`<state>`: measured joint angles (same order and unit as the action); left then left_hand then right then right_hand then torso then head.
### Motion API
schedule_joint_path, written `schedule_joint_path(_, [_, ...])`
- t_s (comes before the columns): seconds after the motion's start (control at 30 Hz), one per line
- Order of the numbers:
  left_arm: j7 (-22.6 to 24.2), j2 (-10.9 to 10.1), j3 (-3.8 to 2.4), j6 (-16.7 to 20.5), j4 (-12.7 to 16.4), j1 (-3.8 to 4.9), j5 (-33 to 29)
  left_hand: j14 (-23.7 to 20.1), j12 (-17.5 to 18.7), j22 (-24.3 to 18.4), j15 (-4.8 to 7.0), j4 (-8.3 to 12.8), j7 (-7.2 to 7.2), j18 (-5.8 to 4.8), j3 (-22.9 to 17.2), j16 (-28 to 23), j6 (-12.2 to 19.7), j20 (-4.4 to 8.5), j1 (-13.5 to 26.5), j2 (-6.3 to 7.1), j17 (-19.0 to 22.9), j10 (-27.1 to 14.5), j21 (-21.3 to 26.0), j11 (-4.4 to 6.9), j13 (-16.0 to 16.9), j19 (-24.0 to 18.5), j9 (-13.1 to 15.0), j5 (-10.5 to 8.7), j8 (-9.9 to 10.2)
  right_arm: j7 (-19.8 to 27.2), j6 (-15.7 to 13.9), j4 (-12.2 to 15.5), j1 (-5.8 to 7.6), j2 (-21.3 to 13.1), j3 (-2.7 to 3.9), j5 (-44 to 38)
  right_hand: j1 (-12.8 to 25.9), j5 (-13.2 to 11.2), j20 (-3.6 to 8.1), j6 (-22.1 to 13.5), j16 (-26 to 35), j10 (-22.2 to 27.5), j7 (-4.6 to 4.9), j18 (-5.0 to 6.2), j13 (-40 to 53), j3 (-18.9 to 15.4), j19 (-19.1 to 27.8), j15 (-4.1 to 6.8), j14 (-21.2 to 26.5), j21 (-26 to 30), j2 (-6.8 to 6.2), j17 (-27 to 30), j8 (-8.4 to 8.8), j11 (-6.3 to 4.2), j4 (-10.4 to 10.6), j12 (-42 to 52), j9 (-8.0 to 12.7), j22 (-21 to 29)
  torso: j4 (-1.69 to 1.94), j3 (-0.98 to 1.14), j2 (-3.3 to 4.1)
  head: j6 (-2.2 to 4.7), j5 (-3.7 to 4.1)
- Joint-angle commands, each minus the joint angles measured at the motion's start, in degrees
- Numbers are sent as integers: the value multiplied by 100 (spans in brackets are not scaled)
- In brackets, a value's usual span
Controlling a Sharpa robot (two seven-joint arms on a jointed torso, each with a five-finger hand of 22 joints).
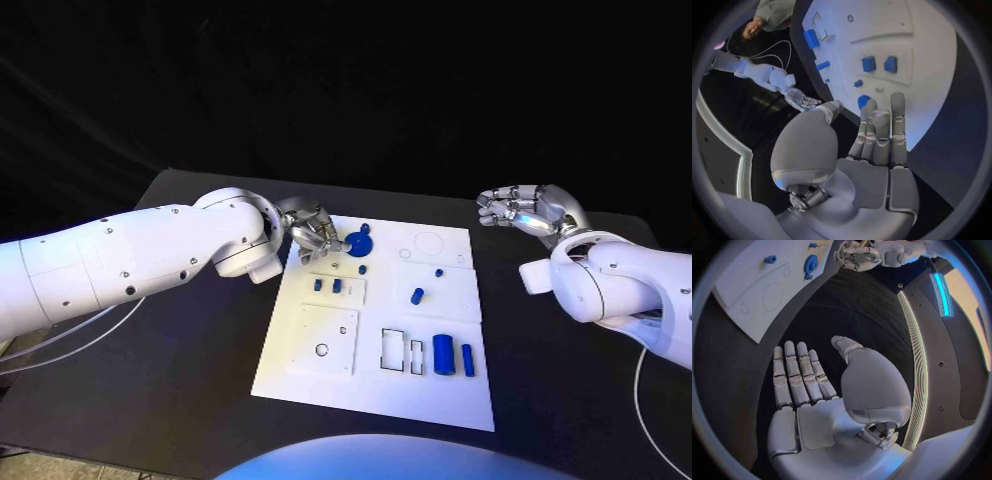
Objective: Assemble the parts on the task board
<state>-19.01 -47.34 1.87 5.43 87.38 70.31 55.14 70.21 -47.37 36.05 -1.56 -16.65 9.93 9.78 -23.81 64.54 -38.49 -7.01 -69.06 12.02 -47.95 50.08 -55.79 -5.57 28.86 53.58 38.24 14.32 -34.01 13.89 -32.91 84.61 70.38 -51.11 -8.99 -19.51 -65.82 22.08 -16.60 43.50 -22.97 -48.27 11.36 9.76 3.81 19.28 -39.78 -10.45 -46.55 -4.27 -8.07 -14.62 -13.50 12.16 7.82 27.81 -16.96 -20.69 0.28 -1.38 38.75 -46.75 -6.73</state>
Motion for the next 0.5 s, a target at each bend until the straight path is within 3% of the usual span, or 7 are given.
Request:
schedule_joint_path(0.03, [1096,137,41,780,-60,2,375,-187,196,-126,-42,-26,20,71,-178,-164,-2,-65,-405,-6,277,-60,190,-38,-247,-38,-207,17,59,57,95,6,-6,7,1,-25,0,17,5,-25,-21,20,434,-4,-1,12,39,14,32,15,33,9,-27,-1,24,28,-6,6,3,-10,4,14,21])
schedule_joint_path(0.1, [1354,257,95,986,-137,-1,763,-160,278,-144,-43,8,12,71,-254,-71,-14,-74,-609,27,212,-83,223,-35,-361,-31,-322,11,105,59,97,7,-9,8,1,-24,-17,-28,5,-25,-30,22,432,-3,-2,22,41,15,33,12,62,19,-29,-3,28,37,-6,9,1,-10,3,25,28])
schedule_joint_path(0.27, [1698,482,163,1139,-289,-10,1707,-510,643,-144,-56,65,-22,67,-278,-91,-123,-88,-1286,338,545,-196,284,-49,-831,-108,-894,-17,439,60,100,7,-15,13,1,-24,-23,-37,5,-24,-32,22,431,-3,-2,26,41,15,33,12,70,22,-30,-3,27,38,-6,9,6,-13,3,39,47])
schedule_joint_path(0.5, [1808,688,241,837,-430,-20,2738,-621,1135,-63,-87,92,-77,64,-68,60,-474,-116,-1597,441,716,-246,235,-75,-1349,-177,-1398,-15,726,62,104,12,-22,14,1,-25,-28,-42,5,-24,-33,23,431,-3,-2,29,41,15,33,11,73,23,-30,-4,26,39,-6,9,2,-11,9,37,69])
